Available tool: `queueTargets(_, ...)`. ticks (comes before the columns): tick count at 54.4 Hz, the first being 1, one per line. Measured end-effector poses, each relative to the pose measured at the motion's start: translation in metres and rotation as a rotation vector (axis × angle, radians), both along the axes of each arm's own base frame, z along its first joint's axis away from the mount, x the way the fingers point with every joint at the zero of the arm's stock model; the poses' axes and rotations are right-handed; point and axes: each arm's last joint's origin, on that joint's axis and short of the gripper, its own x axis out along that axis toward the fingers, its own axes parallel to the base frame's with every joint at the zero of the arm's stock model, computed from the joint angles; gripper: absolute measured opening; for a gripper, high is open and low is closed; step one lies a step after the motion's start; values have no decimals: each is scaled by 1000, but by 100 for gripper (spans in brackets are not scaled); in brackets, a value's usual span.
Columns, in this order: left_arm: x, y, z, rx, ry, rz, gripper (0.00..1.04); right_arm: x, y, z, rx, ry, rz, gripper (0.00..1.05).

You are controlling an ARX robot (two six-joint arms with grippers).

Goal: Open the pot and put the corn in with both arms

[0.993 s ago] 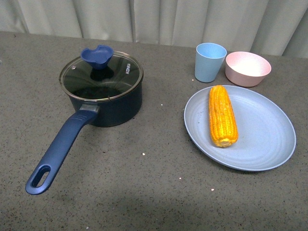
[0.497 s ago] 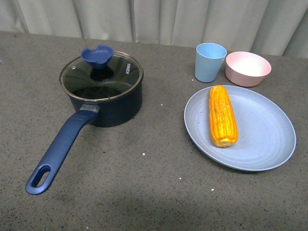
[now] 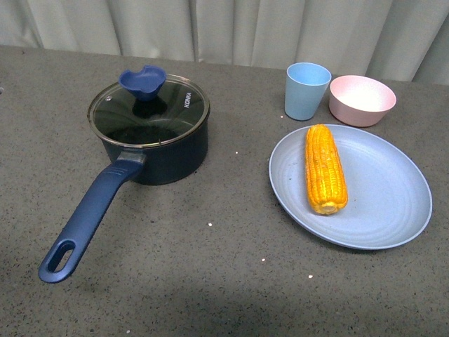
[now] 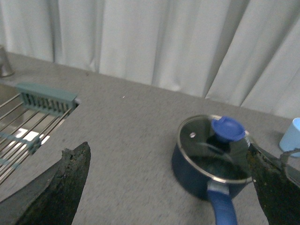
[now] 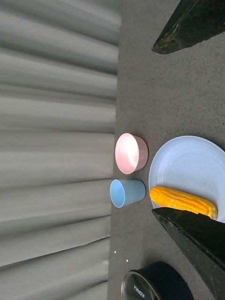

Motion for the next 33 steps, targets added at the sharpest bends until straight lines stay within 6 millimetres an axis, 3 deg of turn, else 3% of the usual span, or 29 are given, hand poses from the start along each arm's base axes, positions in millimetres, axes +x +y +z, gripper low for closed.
queueTargets(8, 53, -13, 7, -51, -29, -68, 98, 0, 0, 0, 0, 0, 0, 96)
queueTargets(14, 100, -28, -4, -45, 10, -126, 98, 0, 0, 0, 0, 0, 0, 96)
queueTargets(28, 171, -57, -33, -32, 116, -224, 98, 0, 0, 0, 0, 0, 0, 96)
queueTargets(33, 187, -62, -40, -30, 134, -237, 98, 0, 0, 0, 0, 0, 0, 96)
